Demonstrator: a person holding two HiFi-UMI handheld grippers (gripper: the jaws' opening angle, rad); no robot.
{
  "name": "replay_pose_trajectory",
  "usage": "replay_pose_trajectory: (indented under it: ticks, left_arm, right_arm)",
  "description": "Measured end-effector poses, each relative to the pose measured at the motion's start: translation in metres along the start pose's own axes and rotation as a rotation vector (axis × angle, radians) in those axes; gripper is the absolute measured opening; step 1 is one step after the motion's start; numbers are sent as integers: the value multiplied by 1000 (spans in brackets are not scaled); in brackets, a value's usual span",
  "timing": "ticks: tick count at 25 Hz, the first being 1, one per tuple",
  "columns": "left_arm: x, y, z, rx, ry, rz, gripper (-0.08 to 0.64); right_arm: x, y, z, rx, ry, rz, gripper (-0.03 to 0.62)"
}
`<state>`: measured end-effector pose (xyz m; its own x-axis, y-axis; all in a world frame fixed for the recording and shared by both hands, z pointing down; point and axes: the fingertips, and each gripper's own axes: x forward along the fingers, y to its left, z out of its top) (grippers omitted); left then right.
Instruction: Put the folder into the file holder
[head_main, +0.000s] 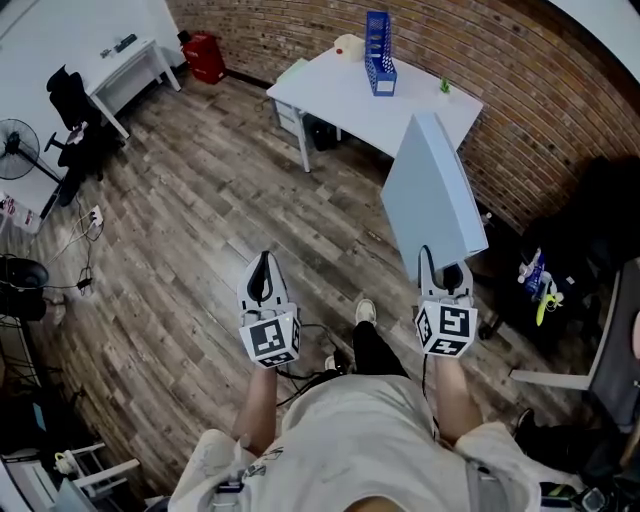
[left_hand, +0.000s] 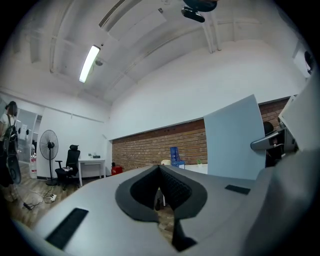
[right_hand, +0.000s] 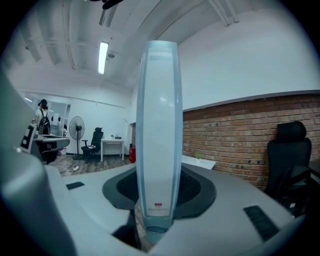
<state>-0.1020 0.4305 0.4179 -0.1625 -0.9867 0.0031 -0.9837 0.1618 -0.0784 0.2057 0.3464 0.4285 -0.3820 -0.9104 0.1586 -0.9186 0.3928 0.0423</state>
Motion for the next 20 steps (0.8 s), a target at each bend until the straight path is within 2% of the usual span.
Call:
replay_pose_trajectory:
  ticks: [8,20]
  left_arm:
    - [17,-8,2,-4,2,-29,11]
    - [85,-19,-1,14,34,-32,11]
  right_arm:
    - [8,-9,2,3,-5,-15,166]
    - [71,-35,4,23,8,-32,166]
